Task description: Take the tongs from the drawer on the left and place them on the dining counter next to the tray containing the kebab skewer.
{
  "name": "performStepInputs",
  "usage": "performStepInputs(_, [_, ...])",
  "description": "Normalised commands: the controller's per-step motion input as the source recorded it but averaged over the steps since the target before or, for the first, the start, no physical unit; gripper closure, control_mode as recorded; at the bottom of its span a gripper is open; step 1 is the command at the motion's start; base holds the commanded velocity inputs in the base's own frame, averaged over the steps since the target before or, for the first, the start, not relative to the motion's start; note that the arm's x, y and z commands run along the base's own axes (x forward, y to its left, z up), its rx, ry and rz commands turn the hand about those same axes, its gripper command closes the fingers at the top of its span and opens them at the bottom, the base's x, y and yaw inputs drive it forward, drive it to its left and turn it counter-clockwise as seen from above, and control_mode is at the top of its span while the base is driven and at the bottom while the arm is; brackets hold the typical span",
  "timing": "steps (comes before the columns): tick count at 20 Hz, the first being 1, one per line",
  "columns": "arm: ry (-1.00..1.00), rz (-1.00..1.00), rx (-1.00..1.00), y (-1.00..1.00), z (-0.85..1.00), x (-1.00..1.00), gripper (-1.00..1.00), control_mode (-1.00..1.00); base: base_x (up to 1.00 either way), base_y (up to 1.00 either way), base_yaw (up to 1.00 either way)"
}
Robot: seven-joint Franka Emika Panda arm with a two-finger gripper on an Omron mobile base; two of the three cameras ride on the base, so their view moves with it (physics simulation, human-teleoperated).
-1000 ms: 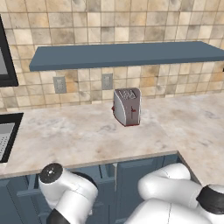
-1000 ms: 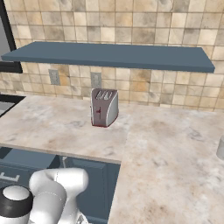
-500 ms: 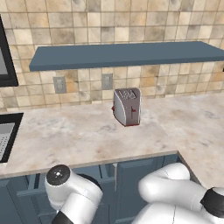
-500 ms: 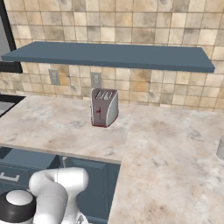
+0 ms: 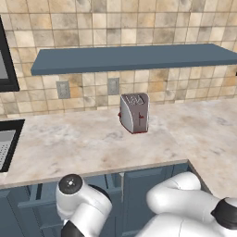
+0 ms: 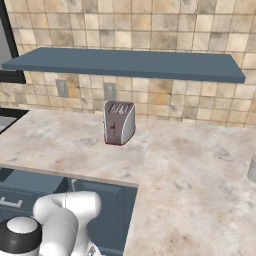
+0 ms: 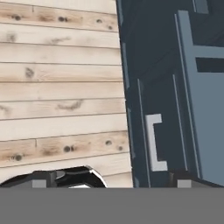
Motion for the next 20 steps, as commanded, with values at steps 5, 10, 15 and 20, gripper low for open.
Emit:
performStepInputs(5, [0.00, 0.00, 0.00, 0.00, -0.14, 0.26, -1.00, -1.00, 0.00, 0.00, 0.00])
performStepInputs(10, [0.00, 0.00, 0.02, 0.00, -0.10, 0.24, -1.00, -1.00, 0.00, 0.00, 0.00])
performStepInputs(15, [0.00, 0.00, 0.03, 0.00, -0.23, 0.26, -1.00, -1.00, 0.00, 0.00, 0.00])
performStepInputs(20, [0.00, 0.00, 0.01, 0.00, -0.21, 0.35, -1.00, -1.00, 0.00, 0.00, 0.00])
